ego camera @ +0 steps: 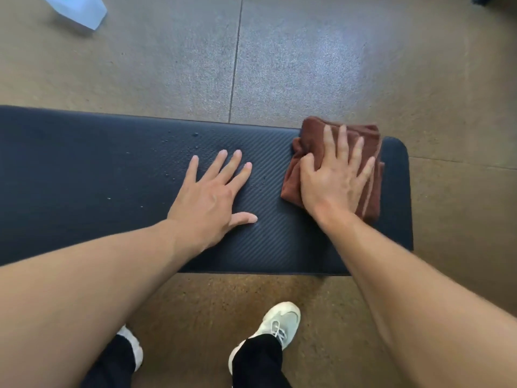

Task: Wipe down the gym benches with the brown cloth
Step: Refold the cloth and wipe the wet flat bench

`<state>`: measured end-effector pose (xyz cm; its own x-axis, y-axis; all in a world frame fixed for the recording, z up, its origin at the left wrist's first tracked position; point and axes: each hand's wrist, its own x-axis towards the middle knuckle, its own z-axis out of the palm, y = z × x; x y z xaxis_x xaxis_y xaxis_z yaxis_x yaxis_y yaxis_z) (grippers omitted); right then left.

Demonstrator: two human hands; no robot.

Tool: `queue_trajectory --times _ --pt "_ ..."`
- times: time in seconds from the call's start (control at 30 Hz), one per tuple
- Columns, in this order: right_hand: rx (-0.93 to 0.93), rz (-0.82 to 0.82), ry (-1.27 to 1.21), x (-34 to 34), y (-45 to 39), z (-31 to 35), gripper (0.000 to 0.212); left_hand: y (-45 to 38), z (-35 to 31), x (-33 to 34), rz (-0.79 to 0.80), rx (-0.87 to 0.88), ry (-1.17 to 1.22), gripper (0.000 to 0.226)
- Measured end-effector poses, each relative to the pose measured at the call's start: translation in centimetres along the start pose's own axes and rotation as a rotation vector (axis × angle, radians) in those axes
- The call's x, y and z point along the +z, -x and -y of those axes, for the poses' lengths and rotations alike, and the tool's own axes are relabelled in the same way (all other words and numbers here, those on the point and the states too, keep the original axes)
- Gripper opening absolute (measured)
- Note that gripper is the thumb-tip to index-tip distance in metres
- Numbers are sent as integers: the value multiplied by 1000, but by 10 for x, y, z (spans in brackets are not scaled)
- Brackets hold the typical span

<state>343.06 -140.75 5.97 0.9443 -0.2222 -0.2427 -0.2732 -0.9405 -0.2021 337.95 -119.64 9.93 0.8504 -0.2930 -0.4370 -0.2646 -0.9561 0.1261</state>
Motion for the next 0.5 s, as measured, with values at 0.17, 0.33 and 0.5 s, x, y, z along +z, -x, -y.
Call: queue_trajectory --times 0.17,0.33,0.5 --pt "-349 80 91 45 172 44 73 51 58 23 -168 40 85 72" --pt "-428 107 103 44 120 70 68 84 137 27 -177 -24 33 73" --pt "197 1 -73 23 5 123 62 90 177 33 -187 33 35 70"
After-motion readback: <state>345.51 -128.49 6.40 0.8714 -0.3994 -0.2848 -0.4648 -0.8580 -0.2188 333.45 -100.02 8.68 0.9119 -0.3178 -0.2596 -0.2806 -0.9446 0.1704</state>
